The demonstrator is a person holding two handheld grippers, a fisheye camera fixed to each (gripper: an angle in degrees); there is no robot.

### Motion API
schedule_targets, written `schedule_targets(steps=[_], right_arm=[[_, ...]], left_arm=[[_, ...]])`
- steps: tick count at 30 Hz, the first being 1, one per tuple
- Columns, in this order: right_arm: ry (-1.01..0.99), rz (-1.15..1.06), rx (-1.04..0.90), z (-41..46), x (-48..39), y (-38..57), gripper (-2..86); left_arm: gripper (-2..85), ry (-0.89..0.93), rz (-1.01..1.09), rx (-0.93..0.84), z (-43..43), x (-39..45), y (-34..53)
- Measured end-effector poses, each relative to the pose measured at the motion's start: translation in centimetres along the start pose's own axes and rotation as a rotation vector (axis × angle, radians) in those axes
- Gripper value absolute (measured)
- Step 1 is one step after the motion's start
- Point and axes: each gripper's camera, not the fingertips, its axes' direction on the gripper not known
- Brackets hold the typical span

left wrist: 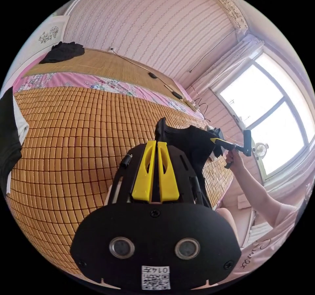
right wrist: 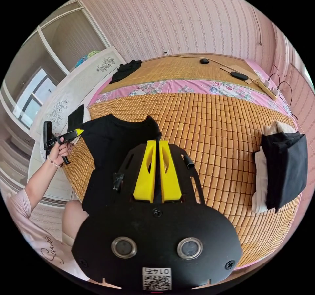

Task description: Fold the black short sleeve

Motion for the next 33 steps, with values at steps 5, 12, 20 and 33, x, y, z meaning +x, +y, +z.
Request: schedule_targets(steps=[5,12,20,33], right_arm=[[-0.083,-0.044,-0.012,-4.3,-3.4,6.7,-0.3],[-0.088,0.005,-0.188,-2.7,-4.8,17.9,0.2],[-0.107,0.271,-0.323,1.8,-4.8,25.6,1.2],[0.011,0.008,-0.396,7.1,-16.1,20.1,0.3]], left_arm=[[-1.0,-0.074,0.068,-0.042,-5.3,3.4,7.8],[-1.0,-0.090,-0.105,-0.155,-6.2,2.5,22.9],[1.0,-0.143,-0.270,-0.284,-3.2,0.4,30.3],[3.0,-0.098,-0.085,-0.345,-0.4,6.4,29.2]])
